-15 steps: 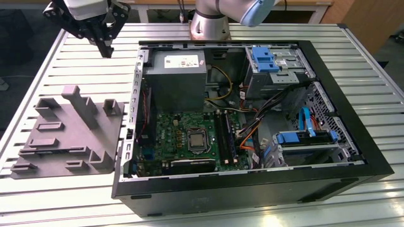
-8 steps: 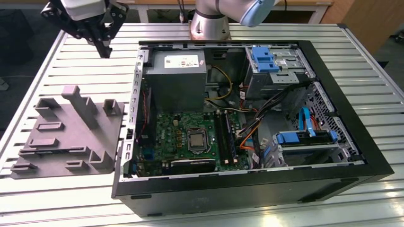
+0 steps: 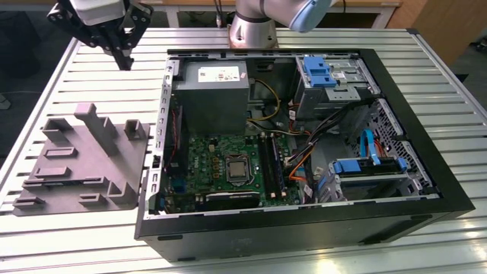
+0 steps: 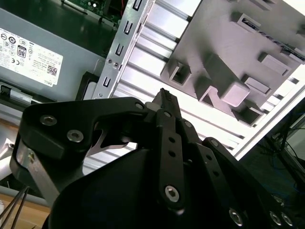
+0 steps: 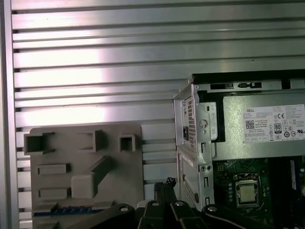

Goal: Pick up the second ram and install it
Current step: 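Reach for the second ram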

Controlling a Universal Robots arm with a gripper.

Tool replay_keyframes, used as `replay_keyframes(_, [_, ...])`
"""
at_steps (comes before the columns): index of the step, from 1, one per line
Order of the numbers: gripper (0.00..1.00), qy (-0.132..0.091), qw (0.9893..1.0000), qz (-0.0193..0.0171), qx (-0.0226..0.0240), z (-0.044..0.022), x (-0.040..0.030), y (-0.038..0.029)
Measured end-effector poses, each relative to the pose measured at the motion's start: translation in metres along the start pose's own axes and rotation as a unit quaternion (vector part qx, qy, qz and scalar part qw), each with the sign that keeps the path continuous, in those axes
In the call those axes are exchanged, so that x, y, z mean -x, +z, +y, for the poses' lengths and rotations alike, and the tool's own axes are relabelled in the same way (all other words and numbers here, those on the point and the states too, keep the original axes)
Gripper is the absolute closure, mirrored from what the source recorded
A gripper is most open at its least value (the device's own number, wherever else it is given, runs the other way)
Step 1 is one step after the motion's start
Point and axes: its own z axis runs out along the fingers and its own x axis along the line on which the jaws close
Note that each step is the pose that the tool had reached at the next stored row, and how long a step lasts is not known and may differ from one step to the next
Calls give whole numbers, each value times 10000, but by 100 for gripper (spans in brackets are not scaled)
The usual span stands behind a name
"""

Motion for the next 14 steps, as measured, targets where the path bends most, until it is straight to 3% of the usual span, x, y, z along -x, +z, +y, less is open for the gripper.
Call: replay_keyframes(14, [89,0,10000,0,0,-20,-39,2])
